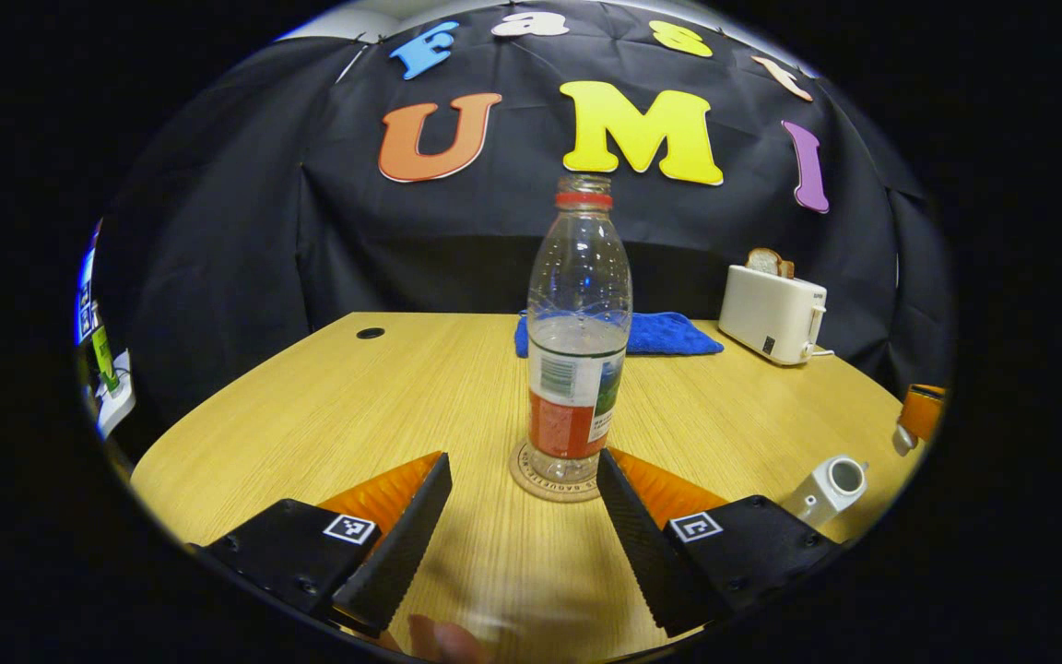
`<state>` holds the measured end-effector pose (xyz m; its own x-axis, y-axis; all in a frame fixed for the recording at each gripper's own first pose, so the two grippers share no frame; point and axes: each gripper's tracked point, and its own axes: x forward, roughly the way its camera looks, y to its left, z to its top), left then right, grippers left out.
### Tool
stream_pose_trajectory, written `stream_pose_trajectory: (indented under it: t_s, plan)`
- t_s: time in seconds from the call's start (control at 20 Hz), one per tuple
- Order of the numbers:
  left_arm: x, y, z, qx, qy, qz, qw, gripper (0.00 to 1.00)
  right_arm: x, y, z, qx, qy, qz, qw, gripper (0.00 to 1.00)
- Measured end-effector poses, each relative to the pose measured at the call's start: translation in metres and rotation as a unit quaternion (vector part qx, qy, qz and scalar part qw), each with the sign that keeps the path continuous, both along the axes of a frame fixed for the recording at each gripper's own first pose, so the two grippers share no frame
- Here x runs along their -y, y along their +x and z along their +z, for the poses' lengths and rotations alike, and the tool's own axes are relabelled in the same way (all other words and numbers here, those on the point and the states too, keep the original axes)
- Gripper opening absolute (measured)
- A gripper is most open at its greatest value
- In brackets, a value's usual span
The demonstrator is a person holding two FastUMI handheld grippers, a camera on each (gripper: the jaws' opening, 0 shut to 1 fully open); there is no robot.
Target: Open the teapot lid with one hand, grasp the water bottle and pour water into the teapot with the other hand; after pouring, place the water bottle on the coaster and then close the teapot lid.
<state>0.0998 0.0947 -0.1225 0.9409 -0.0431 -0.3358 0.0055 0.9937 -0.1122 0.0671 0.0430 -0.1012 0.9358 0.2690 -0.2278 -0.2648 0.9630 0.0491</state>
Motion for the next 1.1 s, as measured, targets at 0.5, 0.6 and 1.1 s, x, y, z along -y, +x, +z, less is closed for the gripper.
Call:
stream_pose_trajectory:
  t_s: [0.5, 0.6, 1.1]
  plan:
    - [-0.067, -0.08, 0.046, 0.071, 0.025, 0.081, 0.994, 0.99, -0.039, 0.022, -0.021, -0.005, 0.001, 0.031, 0.999, 0.0]
    - [-0.077, -0.085, 0.054, 0.078, 0.03, 0.096, 0.992, 0.99, -0.039, 0.026, -0.022, -0.005, 0.004, 0.03, 1.0, 0.0]
    - [-0.075, -0.089, 0.067, 0.087, 0.03, 0.099, 0.991, 0.99, -0.038, 0.025, -0.038, -0.01, 0.008, 0.03, 0.999, 0.0]
